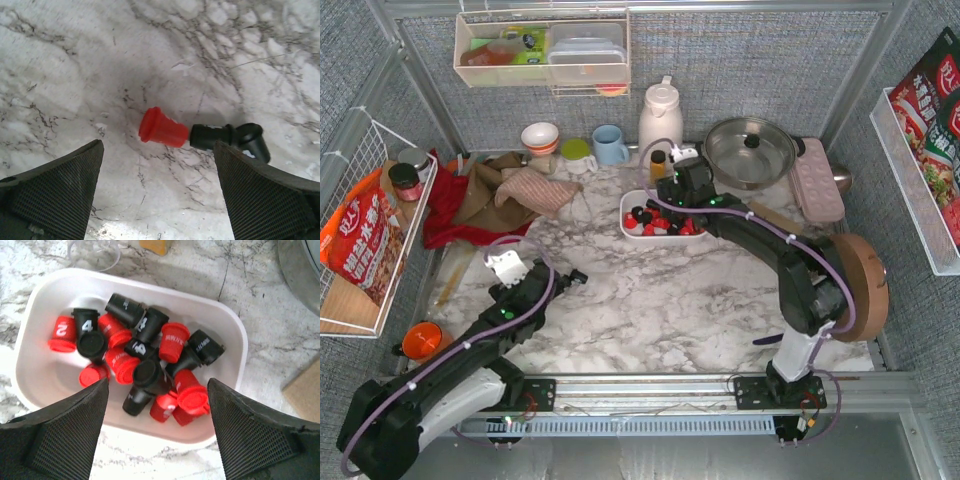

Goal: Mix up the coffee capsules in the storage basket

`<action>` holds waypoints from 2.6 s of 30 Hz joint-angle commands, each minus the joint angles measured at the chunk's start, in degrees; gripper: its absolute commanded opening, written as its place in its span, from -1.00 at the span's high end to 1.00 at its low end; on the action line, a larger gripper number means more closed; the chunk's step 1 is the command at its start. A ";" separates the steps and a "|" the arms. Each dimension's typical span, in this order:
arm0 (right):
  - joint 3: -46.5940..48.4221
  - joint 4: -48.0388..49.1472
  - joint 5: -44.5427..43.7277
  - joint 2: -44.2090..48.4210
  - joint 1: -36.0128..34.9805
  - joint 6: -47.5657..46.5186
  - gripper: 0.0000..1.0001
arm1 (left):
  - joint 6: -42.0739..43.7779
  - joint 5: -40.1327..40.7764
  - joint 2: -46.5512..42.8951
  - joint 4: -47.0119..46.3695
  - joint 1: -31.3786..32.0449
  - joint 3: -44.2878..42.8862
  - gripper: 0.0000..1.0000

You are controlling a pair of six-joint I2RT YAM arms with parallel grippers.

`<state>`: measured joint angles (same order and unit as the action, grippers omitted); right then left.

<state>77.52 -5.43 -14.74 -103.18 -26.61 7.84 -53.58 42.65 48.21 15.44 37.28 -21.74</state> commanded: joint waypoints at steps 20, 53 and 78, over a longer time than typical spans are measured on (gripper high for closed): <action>-10.28 8.97 34.43 8.25 -8.74 -4.45 -0.50 | -4.84 -8.89 24.50 0.44 -10.90 -8.01 -0.59; 7.18 15.96 33.05 -24.37 -23.22 -7.85 0.35 | -8.21 -18.98 22.08 -6.10 -14.48 -1.47 -0.46; -11.76 15.62 3.09 4.66 -8.23 -11.36 0.68 | -10.12 -17.41 19.67 0.90 -14.46 -3.70 -0.50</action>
<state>66.19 9.30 -3.92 -97.51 -38.92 -3.53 -63.05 25.52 66.67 13.39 22.87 -25.45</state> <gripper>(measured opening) 0.340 0.761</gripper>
